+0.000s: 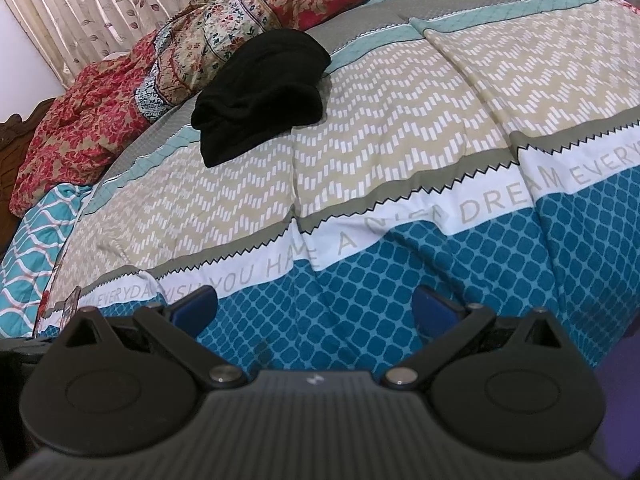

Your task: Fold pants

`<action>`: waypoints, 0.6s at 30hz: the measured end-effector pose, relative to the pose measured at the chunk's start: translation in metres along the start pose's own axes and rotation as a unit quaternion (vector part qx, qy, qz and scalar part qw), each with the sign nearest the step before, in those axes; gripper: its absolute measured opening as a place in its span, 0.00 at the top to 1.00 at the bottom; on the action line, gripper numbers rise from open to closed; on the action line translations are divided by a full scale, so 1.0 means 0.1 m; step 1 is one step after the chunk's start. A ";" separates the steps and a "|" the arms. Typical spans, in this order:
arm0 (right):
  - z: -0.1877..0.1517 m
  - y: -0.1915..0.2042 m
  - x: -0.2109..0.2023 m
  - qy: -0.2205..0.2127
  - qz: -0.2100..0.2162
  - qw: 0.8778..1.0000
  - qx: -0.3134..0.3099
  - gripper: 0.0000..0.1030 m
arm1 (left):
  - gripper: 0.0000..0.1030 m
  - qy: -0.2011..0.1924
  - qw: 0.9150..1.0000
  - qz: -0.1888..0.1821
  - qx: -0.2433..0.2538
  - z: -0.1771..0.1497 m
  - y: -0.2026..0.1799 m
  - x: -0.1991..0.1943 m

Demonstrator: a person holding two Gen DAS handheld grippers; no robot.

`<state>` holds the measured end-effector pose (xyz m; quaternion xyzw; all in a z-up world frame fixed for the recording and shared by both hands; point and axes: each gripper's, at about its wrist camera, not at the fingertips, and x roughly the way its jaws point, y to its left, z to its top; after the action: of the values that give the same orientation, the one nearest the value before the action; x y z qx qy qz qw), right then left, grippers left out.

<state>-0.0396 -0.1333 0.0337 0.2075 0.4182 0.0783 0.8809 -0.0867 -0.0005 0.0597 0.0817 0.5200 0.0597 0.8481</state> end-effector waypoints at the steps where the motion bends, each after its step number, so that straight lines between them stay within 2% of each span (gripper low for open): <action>1: 0.00 0.01 -0.01 -0.002 0.001 1.000 -0.002 0.00 | 0.00 -0.002 1.000 0.003 0.000 0.00 0.01 -0.01; 10: 0.05 0.06 -0.09 -0.024 0.003 1.000 -0.014 0.00 | 0.00 -0.042 0.998 0.049 0.004 0.05 0.07 -0.11; 18: 0.12 0.06 -0.18 -0.044 0.003 0.999 -0.012 0.00 | 0.00 -0.023 1.000 0.008 0.000 0.05 0.06 -0.08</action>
<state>-0.0415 -0.1372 0.0560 0.2016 0.3774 0.0768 0.9006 -0.0856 0.0035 0.0704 0.0871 0.4994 0.0640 0.8596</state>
